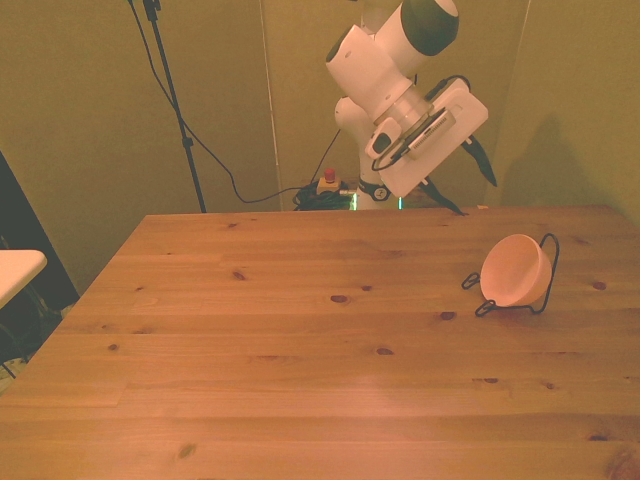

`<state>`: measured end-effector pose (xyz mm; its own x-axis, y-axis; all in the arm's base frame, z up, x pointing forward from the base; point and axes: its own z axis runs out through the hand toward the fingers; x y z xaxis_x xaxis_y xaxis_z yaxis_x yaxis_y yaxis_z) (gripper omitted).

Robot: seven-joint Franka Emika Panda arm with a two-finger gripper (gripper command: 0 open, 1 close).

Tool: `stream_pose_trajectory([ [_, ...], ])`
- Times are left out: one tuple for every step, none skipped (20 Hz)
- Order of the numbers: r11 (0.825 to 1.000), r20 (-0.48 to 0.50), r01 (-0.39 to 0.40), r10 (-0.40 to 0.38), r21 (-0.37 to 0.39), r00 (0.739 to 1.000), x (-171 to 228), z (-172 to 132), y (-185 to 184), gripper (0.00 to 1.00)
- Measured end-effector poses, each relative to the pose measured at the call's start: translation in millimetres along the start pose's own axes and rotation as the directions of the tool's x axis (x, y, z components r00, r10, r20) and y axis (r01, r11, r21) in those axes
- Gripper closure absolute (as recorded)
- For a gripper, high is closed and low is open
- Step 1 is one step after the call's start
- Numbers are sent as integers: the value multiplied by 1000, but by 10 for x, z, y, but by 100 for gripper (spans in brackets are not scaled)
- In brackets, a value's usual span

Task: Load the bowl

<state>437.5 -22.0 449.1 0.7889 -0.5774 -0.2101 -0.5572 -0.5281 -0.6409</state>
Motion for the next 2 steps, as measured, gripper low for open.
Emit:
stream_pose_trajectory([
  [1000, -10, -15, 15, -28, 1000, -105, -39, 119, 0],
  [998, -22, -32, 30, -55, 999, -211, -61, 257, 0],
])
